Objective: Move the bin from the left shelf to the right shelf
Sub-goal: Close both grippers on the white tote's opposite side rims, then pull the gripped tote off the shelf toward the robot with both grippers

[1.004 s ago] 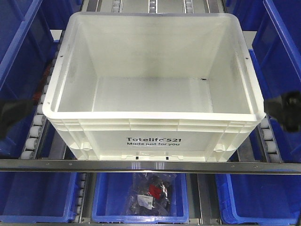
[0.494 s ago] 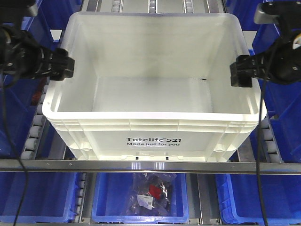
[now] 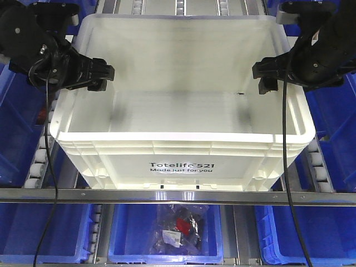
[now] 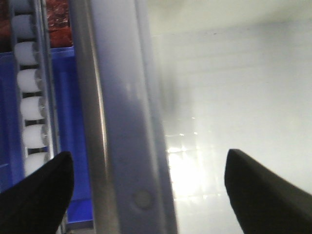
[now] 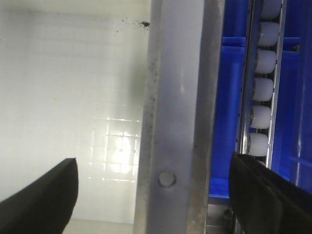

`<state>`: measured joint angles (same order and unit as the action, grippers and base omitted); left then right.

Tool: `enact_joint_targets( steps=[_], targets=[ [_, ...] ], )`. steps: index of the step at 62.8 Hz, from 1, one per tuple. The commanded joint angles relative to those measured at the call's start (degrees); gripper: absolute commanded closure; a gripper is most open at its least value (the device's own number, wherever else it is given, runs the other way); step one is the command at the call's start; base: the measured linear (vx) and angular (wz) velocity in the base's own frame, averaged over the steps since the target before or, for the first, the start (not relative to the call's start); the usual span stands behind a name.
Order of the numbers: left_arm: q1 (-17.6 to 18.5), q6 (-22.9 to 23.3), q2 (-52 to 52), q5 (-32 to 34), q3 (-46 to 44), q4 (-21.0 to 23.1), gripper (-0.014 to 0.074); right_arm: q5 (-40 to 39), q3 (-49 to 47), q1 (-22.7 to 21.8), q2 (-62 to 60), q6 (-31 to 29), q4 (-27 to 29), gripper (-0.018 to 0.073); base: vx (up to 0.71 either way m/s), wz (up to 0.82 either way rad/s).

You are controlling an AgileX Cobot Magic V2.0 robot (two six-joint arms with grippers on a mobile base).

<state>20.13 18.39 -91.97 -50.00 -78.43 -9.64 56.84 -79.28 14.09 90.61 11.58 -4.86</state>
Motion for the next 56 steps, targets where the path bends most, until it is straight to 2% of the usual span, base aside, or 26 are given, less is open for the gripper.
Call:
enact_joint_targets(
  steps=[1,20,37,38,56],
  targets=[
    [0.26,3.57,1.91,0.62,-1.87,-3.74,0.0008,-1.21,-1.91,0.13,-1.77,0.20,-1.33,-0.0032,0.00,0.00],
    [0.26,2.84,2.02,-1.27,-1.87,-0.31,0.0008,-0.02,-1.91,0.13,-1.78,1.49,-2.43,0.0001,0.00,0.00],
    [0.26,2.84,2.02,-2.08,-1.87,-0.47,0.0009,0.88,-1.74,0.13,-1.65,3.45,-2.23,0.0114,0.00,0.00],
    [0.26,2.84,2.02,-2.22,-1.87,-0.47,0.0009,0.54,-1.74,0.13,-1.65,3.68,-2.18,0.0153,0.00,0.00],
    [0.26,2.84,2.02,-2.99,-1.87,-0.47,0.0011,2.10,-1.74,0.13,-1.65,3.80,-2.18,0.0249,0.00,0.00]
  ],
)
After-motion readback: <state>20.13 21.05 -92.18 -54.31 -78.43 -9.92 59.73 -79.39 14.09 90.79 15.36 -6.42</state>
